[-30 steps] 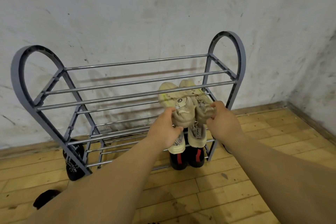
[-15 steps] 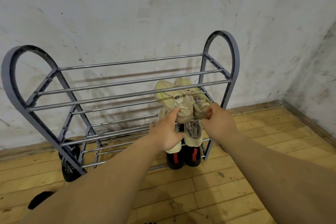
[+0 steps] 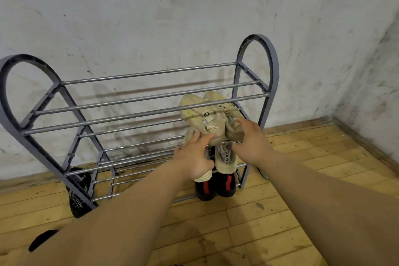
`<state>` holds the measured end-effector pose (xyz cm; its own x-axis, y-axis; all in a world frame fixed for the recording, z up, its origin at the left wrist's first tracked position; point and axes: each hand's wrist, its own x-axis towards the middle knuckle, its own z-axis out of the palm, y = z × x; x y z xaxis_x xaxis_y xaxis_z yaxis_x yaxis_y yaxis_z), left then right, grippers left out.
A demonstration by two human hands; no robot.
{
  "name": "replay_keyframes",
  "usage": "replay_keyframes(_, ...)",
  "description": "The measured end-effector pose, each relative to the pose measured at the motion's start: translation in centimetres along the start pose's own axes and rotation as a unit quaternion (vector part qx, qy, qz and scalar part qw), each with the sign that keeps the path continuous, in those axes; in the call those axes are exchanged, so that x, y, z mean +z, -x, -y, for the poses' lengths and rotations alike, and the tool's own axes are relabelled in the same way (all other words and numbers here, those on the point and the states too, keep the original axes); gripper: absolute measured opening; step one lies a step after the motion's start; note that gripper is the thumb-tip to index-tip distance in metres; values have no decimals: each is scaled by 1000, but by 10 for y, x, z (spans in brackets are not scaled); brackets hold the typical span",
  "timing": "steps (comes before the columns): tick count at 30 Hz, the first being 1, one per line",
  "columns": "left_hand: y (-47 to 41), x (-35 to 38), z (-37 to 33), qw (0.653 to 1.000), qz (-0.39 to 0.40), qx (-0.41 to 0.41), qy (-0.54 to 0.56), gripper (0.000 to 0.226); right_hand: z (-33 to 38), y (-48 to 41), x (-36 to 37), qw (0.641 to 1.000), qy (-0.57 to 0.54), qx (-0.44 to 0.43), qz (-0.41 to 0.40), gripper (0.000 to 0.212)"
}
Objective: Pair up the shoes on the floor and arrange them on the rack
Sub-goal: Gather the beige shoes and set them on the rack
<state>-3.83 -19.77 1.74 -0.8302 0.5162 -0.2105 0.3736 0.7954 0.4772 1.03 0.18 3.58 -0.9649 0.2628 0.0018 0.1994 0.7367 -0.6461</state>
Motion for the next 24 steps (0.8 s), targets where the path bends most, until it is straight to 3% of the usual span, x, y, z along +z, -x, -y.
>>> replay_keyframes(9, 0, -6, 3, 999, 1, 21, 34, 92, 1, 12, -5, 1000, 12, -8, -12, 74)
replay_keyframes(11, 11, -3, -2, 996, -87, 35, 5, 77, 0, 19, -10, 997, 49, 3, -59, 55)
replay_keyframes(13, 22, 0, -7, 984, -164, 59, -23, 46, -6, 25, -14, 994, 79, 12, -79, 30)
replay_keyframes(14, 27, 3, -8, 986, -152, 61, -15, 32, -11, 27, -13, 994, 93, 15, -62, 22)
replay_keyframes(16, 33, 16, 1, 998, -50, 46, -8, 23, -27, 28, -3, 993, 107, 35, 28, 18)
replay_keyframes(18, 37, 29, 17, 998, 42, 19, -53, 42, -43, 30, 10, 981, 108, 73, 142, 27)
replay_keyframes(19, 37, 34, 27, 995, 62, 6, -72, 58, -47, 30, 17, 972, 112, 89, 185, 42)
replay_keyframes(21, 33, 39, 41, 992, 83, -17, -88, 79, -50, 23, 29, 959, 121, 99, 238, 73)
replay_keyframes(24, 15, 49, 54, 990, 86, -32, -110, 86, -50, -2, 50, 946, 150, 80, 276, 89)
